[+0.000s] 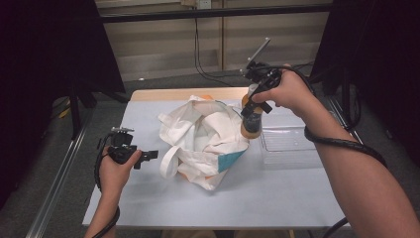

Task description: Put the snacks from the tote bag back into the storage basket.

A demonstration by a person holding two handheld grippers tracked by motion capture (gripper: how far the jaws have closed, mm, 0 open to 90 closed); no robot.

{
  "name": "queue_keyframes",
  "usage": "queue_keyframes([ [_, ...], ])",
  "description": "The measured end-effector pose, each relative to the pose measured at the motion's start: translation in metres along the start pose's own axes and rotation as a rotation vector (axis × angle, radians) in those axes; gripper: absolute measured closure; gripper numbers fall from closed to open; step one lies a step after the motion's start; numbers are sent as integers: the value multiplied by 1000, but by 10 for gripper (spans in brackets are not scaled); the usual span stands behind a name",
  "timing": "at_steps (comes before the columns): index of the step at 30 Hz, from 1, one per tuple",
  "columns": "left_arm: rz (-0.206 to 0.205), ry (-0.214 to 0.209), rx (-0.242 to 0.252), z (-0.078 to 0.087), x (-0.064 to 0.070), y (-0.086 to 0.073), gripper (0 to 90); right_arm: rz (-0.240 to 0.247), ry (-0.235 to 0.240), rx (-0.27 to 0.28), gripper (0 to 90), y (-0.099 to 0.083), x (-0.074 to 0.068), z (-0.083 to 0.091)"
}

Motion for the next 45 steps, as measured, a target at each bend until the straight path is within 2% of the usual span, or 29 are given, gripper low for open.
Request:
queue_keyframes([
  [4, 1, 2, 0, 0, 0, 0, 38, 3, 1, -3, 298, -5, 5, -1],
  [6, 9, 3, 17, 0, 0, 1, 38, -4, 3, -5, 298, -8, 7, -1],
  [13, 2, 3, 4, 1, -1, 0, 38, -15, 0, -12, 298, -17, 14, -5],
  [33, 6, 10, 20, 3, -1, 2, 38, -43, -17, -29, 298, -37, 33, -5],
  [45, -5, 15, 17, 5, -2, 2, 38, -60, -24, -39, 297, -46, 38, -11],
])
Point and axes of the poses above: each handheld gripper's, and its own axes: z roughly backward along the jaws, y roughly out of its top, x roughly to its right, the point moved 10 cm from there along -z, roughly forward along the jaws, and after that the axes turned 15 degrees about -y, right-handed, at the moved point
